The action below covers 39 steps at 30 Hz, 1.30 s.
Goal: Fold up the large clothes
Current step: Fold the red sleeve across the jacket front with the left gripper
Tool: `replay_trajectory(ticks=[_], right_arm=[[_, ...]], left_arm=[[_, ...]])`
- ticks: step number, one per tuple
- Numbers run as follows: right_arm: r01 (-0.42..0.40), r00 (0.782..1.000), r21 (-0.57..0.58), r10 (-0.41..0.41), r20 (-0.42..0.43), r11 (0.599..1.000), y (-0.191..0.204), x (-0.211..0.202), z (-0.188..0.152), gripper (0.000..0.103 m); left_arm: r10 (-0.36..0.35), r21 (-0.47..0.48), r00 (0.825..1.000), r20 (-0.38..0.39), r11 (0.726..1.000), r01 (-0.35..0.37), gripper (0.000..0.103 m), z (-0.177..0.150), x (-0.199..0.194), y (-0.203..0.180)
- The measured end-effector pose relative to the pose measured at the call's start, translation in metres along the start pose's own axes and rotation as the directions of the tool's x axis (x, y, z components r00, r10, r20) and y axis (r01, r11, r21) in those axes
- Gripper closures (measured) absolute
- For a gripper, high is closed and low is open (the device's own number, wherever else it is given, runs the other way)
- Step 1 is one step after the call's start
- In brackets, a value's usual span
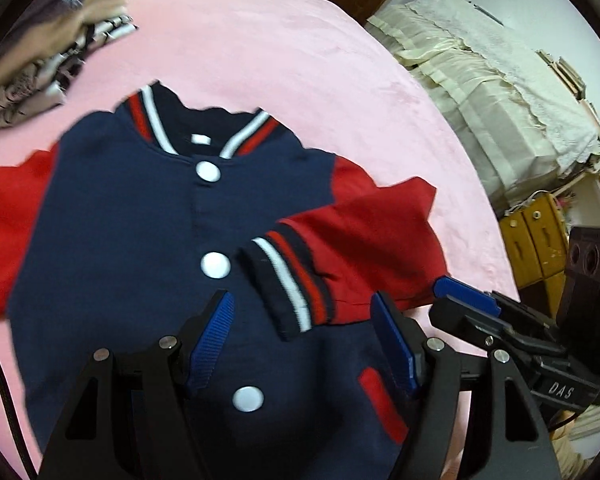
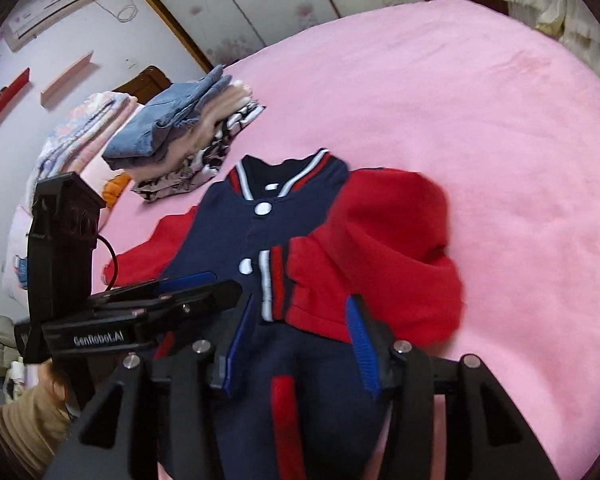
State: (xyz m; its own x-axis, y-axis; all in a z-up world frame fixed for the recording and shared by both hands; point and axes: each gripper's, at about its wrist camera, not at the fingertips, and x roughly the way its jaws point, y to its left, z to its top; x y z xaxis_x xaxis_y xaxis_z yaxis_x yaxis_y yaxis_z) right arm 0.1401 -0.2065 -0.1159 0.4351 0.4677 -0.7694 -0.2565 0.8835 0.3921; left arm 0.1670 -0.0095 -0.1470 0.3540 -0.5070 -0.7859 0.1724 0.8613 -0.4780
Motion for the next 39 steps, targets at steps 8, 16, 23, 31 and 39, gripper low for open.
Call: replay_trajectory(ticks=[8,16,23,31,39], right_arm=[[0.027,1.000,0.034,-0.027,0.004,0.999,-0.009,-0.010,-0.027,0.056],[0.041,0.999,0.036,-0.040,-0.024,0.998,-0.012,-0.009,-0.047,0.056],[0.030,0.999,0.047,-0.029,-0.021,0.998,-0.013,-0.008,-0.047,0.056],[0.037,0.999,0.054,-0.035,-0.027,0.998,-0.013,-0.003,-0.051,0.056],[0.056,0.998,0.066,-0.054,-0.035,0.996,-0.018,-0.001,-0.055,0.056]], left_arm=[[-0.099,-0.062,0.995,-0.033,0.993,0.097,0.070,-0.004,0.028,0.008],[-0.086,-0.107,0.996,-0.013,0.991,0.085,0.072,-0.010,0.031,0.017],[-0.146,-0.204,0.989,-0.021,0.969,0.139,0.070,-0.025,0.020,0.043],[-0.189,-0.202,0.982,-0.012,0.962,0.183,0.062,-0.022,0.032,0.039],[-0.128,-0.195,0.992,-0.016,0.973,0.122,0.096,-0.014,0.031,0.028]])
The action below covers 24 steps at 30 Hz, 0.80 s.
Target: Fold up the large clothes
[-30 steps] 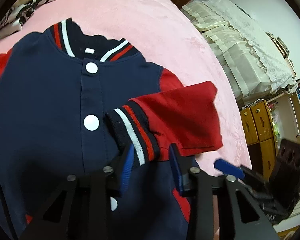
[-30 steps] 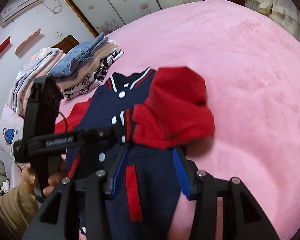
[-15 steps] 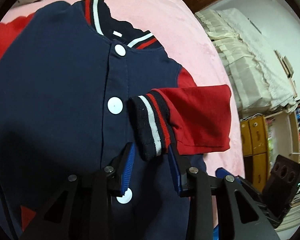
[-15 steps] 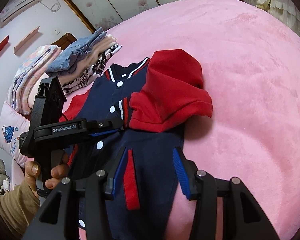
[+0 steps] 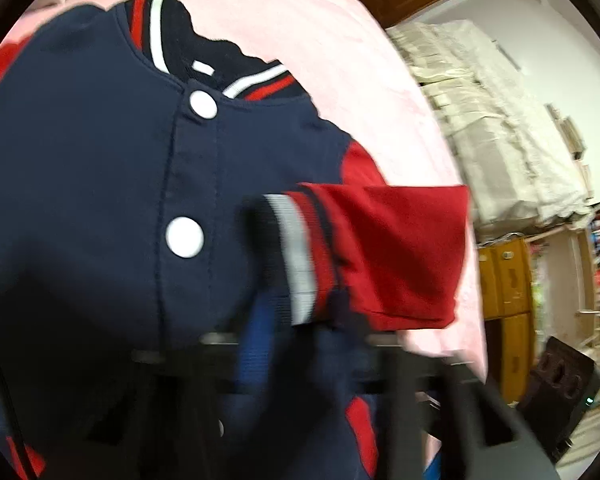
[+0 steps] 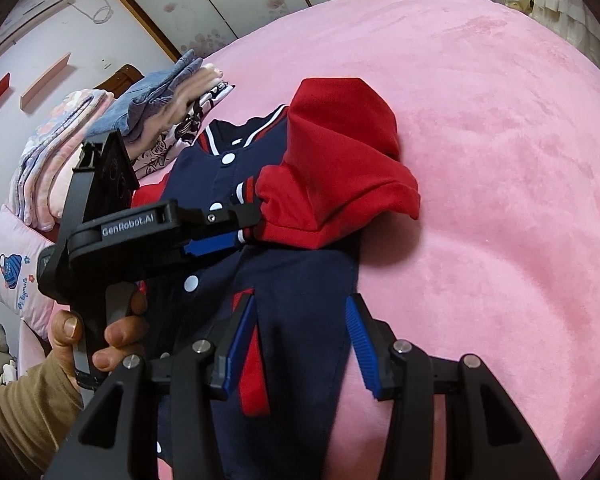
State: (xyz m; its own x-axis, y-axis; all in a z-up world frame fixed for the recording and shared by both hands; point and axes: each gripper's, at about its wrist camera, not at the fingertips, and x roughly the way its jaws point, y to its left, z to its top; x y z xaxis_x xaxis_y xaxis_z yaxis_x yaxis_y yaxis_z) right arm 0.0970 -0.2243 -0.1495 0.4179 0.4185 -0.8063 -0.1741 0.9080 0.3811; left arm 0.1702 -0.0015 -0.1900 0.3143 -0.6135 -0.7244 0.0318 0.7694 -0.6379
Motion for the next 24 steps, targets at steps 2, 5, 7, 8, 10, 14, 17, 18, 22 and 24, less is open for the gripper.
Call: replay_trajectory(ticks=[2,5,7,8,10,14,17,18,22,24], right_arm=[[0.020,1.000,-0.003,-0.020,0.004,1.000,-0.002,-0.001,0.001,0.056],[0.046,0.999,0.001,-0.046,0.004,0.999,-0.007,0.000,0.005,0.056],[0.078,0.997,-0.003,-0.078,0.008,0.997,-0.010,0.002,0.009,0.056],[0.096,0.995,-0.009,-0.096,0.013,0.995,-0.011,0.003,0.010,0.056],[0.121,0.992,-0.020,-0.121,0.024,0.992,-0.013,0.006,0.015,0.056],[0.150,0.988,-0.037,-0.148,0.046,0.988,-0.012,0.010,0.025,0.056],[0.162,0.985,-0.051,-0.159,0.062,0.985,-0.008,0.012,0.033,0.056],[0.168,0.984,-0.058,-0.164,0.067,0.984,-0.006,0.014,0.036,0.056],[0.177,0.983,-0.079,-0.172,0.068,0.981,0.001,0.022,0.044,0.056],[0.182,0.982,-0.090,-0.177,0.067,0.979,0.002,0.025,0.046,0.056]], left_arm=[[0.019,0.011,1.000,0.008,1.000,-0.019,0.097,0.003,-0.007,-0.008],[0.031,0.064,0.997,0.066,0.997,-0.035,0.098,0.009,-0.029,-0.029],[0.037,0.098,0.993,0.111,0.994,-0.048,0.098,0.016,-0.045,-0.044],[0.044,0.111,0.990,0.135,0.992,-0.059,0.098,0.020,-0.055,-0.052],[0.056,0.128,0.982,0.181,0.989,-0.080,0.098,0.027,-0.072,-0.063],[0.102,0.164,0.947,0.305,0.974,-0.158,0.098,0.040,-0.112,-0.077],[0.170,0.152,0.910,0.379,0.958,-0.243,0.098,0.048,-0.136,-0.071],[0.186,0.142,0.904,0.386,0.956,-0.257,0.098,0.051,-0.139,-0.068],[0.267,0.091,0.887,0.377,0.942,-0.323,0.098,0.054,-0.144,-0.034],[0.288,0.071,0.891,0.352,0.940,-0.332,0.098,0.054,-0.136,-0.016]])
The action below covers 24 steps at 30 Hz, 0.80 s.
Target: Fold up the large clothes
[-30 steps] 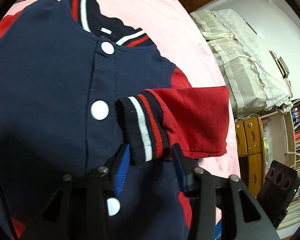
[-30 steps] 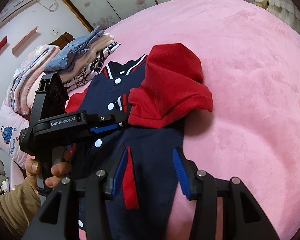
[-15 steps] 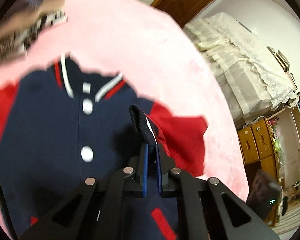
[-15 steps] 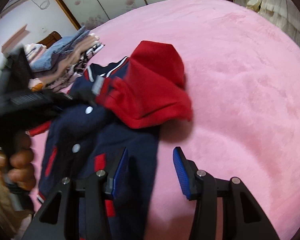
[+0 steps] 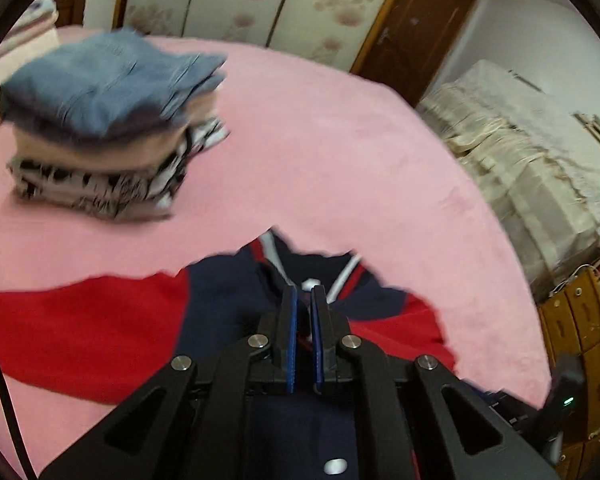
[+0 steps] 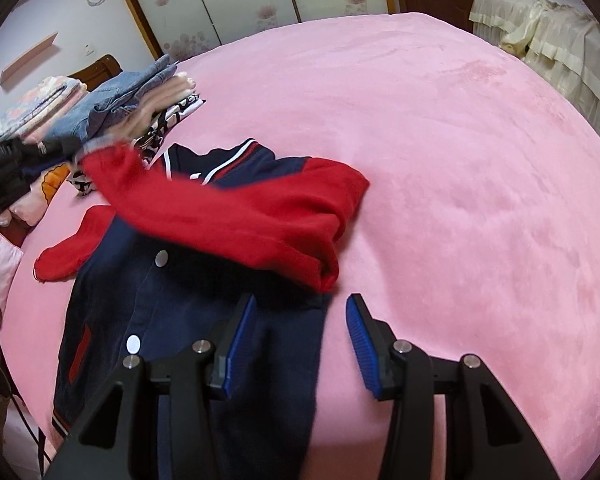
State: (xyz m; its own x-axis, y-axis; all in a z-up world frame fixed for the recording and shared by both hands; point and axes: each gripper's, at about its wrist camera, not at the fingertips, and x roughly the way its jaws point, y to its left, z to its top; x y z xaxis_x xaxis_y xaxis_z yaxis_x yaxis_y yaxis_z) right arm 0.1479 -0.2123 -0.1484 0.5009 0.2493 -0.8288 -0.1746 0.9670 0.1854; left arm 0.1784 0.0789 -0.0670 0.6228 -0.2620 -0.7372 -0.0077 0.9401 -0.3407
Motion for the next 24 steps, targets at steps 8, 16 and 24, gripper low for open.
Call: replay_trajectory(ticks=[8,16,24], right_arm=[[0.048,0.999,-0.049,-0.048,-0.011,0.998,0.010,0.011,0.002,0.056],[0.082,0.997,-0.070,-0.083,-0.007,0.994,0.009,0.011,-0.006,0.056],[0.072,0.997,-0.060,-0.073,-0.020,0.996,0.009,0.010,-0.013,0.056]], left_arm=[[-0.029,-0.142,0.987,-0.159,0.990,0.006,0.094,-0.036,0.039,0.045],[-0.140,-0.239,0.967,-0.214,0.967,0.088,0.085,-0.065,0.049,0.061],[-0.312,-0.430,0.933,-0.179,0.878,0.211,0.082,-0.083,0.041,0.075]])
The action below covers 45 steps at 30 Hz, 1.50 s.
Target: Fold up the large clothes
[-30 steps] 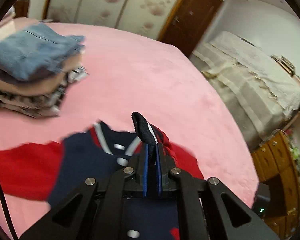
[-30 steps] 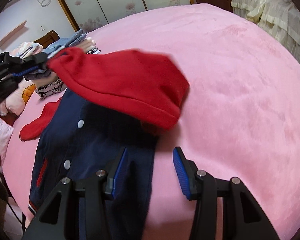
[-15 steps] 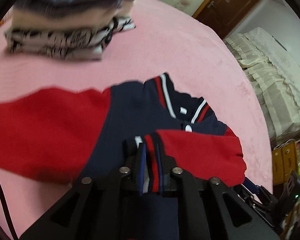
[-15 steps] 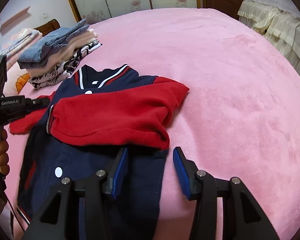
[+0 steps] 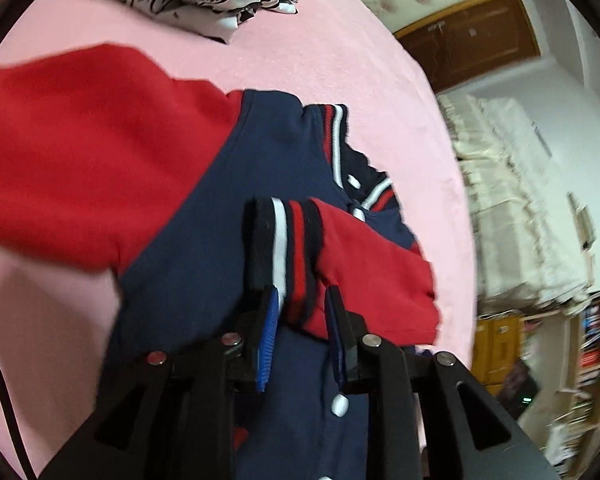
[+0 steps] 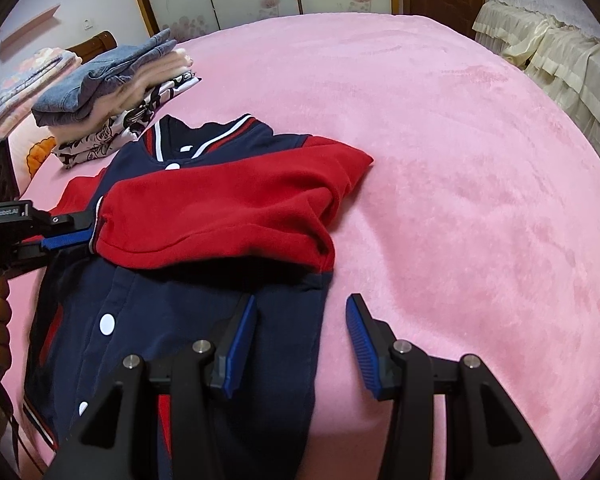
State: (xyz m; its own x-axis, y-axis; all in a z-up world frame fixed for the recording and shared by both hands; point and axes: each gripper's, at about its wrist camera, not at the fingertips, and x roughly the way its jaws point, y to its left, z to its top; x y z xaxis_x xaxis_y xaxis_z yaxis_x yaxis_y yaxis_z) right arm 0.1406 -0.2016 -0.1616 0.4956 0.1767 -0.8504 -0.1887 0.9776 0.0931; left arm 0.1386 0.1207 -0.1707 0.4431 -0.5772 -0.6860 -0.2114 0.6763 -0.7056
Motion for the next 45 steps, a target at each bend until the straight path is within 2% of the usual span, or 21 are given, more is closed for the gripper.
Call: replay_trajectory(ticks=[4,9,15,18,24,26,27,29,31,35,38,43,45], right_arm=[[-0.010,1.000,0.000,0.010,0.010,1.000,0.002,-0.004,-0.001,0.056],[-0.011,1.000,0.004,0.011,0.012,1.000,0.003,-0.005,-0.001,0.056],[-0.017,1.000,0.008,0.017,0.017,1.000,0.002,-0.007,0.000,0.056],[-0.012,1.000,0.007,0.012,0.018,1.000,0.001,-0.006,0.000,0.056],[0.000,1.000,0.011,-0.001,0.020,1.000,0.003,0.001,0.006,0.056],[0.011,1.000,0.005,-0.011,0.023,1.000,0.007,0.005,0.009,0.056],[0.017,1.000,0.003,-0.017,0.023,1.000,0.008,0.007,0.011,0.057],[0.051,0.998,-0.004,-0.051,0.039,0.999,0.012,0.009,0.013,0.066],[0.118,0.992,-0.034,-0.116,0.046,0.992,0.017,0.012,0.014,0.092],[0.121,0.986,-0.023,-0.118,0.120,0.992,0.017,-0.005,0.010,0.092],[0.123,0.982,-0.032,-0.117,0.147,0.992,0.019,-0.016,0.003,0.092],[0.156,0.985,-0.102,-0.147,0.094,0.982,0.032,-0.003,-0.009,0.092],[0.153,0.987,-0.107,-0.147,0.062,0.982,0.033,0.002,-0.010,0.090]], left_arm=[[-0.063,-0.020,0.998,-0.032,0.998,0.062,0.080,-0.018,0.004,-0.003],[-0.096,-0.070,0.993,-0.065,0.993,0.091,0.079,-0.027,0.028,0.002],[-0.131,-0.095,0.991,-0.006,0.987,0.129,0.078,-0.027,0.036,0.005],[-0.122,-0.097,0.992,0.033,0.987,0.125,0.078,-0.021,0.036,0.004],[-0.072,-0.025,0.993,0.094,0.997,0.074,0.079,-0.012,0.021,-0.012],[-0.019,0.033,0.993,0.118,0.999,0.015,0.084,-0.008,0.014,-0.026],[0.003,0.049,0.993,0.121,0.999,-0.010,0.092,-0.006,0.013,-0.030],[0.056,0.102,0.990,0.131,0.992,-0.069,0.095,-0.002,0.012,-0.042],[0.085,0.141,0.986,0.145,0.984,-0.105,0.097,-0.001,0.011,-0.050],[0.115,0.187,0.979,0.168,0.972,-0.146,0.097,-0.002,0.005,-0.055],[0.146,0.197,0.978,0.147,0.965,-0.174,0.097,-0.003,0.008,-0.043],[0.171,0.190,0.983,0.059,0.965,-0.180,0.097,-0.003,0.024,-0.019],[0.171,0.208,0.984,0.046,0.962,-0.177,0.097,-0.008,0.023,-0.017]])
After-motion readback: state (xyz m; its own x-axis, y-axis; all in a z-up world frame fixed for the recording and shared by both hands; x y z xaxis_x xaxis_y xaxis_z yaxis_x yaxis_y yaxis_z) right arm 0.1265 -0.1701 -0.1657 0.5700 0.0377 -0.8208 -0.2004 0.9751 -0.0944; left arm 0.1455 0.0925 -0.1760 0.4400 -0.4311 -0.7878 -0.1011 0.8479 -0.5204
